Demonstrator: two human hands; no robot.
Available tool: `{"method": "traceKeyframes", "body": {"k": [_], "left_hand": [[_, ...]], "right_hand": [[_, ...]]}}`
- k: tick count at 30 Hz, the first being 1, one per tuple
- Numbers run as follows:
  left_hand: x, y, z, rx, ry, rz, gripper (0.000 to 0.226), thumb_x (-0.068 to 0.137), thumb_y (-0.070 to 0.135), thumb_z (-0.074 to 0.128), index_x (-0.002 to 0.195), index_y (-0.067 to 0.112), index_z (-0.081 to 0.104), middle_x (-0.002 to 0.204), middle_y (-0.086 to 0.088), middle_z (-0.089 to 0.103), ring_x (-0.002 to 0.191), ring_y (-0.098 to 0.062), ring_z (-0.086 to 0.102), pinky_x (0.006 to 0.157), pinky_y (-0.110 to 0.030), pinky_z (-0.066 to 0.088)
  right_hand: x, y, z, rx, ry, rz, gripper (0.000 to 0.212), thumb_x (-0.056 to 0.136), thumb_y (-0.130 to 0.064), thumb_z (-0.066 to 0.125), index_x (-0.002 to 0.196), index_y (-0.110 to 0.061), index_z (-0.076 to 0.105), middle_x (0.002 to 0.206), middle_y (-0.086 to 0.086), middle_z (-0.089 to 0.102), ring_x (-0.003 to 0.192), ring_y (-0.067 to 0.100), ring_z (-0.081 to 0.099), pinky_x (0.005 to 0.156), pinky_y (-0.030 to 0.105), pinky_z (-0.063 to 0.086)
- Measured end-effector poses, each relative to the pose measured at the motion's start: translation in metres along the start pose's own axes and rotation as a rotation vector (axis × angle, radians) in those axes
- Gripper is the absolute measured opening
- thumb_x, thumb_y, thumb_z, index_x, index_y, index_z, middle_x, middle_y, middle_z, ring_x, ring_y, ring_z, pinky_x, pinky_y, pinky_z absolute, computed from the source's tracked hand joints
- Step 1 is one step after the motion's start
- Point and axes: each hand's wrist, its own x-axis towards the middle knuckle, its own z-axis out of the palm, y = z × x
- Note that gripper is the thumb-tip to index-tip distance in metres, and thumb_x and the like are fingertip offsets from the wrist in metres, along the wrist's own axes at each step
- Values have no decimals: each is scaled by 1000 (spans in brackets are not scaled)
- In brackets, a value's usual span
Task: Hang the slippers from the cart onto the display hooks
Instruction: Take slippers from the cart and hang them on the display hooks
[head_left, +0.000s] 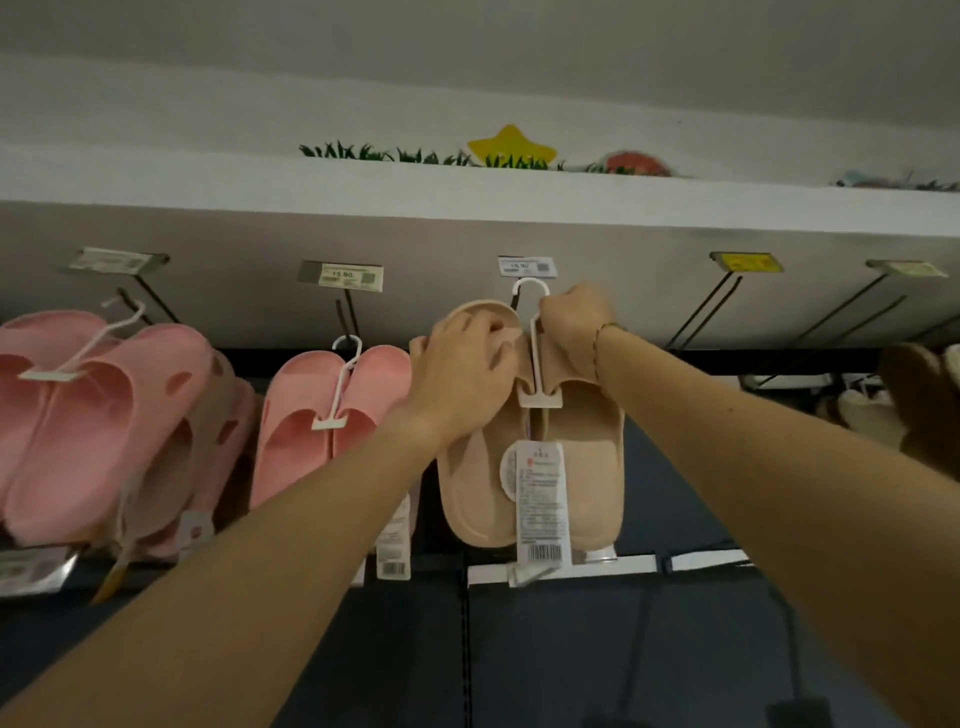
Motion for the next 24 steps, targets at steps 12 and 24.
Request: {"method": "traceKeyframes", "body": {"k": [12, 24], "left_hand": [[51, -78, 94, 115, -17, 91, 36, 106, 45, 32, 137, 36, 49, 142, 6, 50, 129, -21, 42, 101, -42, 28], [37, -111, 178, 363, -510, -142, 57, 103, 38, 39, 156, 23, 23, 162, -10, 24, 149, -33, 20, 118, -55, 13]], "right_hand": [[93, 43, 65, -111, 23, -89, 29, 101, -26, 47, 108, -3, 62, 107, 15, 61, 99, 32, 58, 93, 43, 51], [132, 150, 128, -214, -331, -52, 12, 94, -11, 50, 94, -4, 60, 90, 14, 58, 87, 28, 54, 71, 36, 44]]}}
